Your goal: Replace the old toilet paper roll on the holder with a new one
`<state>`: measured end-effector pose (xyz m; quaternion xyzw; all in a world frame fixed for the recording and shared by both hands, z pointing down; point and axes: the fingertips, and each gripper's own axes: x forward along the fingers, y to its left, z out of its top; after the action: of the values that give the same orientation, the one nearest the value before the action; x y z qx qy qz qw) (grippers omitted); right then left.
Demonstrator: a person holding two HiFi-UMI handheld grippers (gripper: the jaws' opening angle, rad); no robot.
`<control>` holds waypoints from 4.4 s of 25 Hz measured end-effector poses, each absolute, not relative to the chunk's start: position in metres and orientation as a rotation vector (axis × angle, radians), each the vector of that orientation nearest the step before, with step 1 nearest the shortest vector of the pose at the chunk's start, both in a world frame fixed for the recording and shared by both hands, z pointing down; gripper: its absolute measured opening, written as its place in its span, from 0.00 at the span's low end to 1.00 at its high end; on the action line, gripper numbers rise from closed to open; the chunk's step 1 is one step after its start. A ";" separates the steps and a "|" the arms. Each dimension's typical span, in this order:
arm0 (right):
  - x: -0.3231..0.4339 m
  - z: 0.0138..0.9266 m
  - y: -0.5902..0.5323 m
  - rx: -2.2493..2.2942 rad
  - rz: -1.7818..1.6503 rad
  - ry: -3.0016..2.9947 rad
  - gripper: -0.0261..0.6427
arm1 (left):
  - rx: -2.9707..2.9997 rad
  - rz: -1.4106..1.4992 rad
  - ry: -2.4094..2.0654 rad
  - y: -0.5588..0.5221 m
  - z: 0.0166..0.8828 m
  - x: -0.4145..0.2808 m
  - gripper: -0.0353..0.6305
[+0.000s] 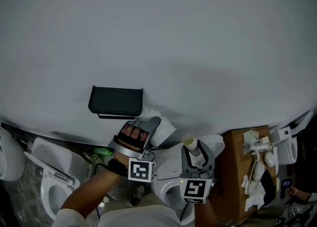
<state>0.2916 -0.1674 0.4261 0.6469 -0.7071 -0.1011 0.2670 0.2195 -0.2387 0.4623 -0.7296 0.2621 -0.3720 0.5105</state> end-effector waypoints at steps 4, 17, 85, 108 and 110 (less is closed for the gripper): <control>0.290 0.427 -0.168 1.743 -0.274 -1.923 0.32 | -1.717 -0.911 0.690 -0.251 0.454 0.216 0.55; 0.287 0.422 -0.169 1.737 -0.287 -1.966 0.32 | -1.768 -1.011 0.761 -0.265 0.466 0.197 0.55; 0.222 0.427 -0.202 1.612 -0.309 -2.095 0.32 | -1.659 -1.156 0.870 -0.290 0.486 0.090 0.55; 0.221 0.425 -0.184 1.640 -0.305 -2.066 0.32 | -1.883 -1.035 0.909 -0.276 0.480 0.098 0.57; 0.219 0.424 -0.182 1.642 -0.307 -2.064 0.32 | -1.890 -1.018 0.912 -0.273 0.477 0.099 0.57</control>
<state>0.2190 -0.1824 0.4237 0.6001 -0.7545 -0.1123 0.2408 0.0986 -0.2729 0.4767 -0.7450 0.3594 -0.4010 0.3936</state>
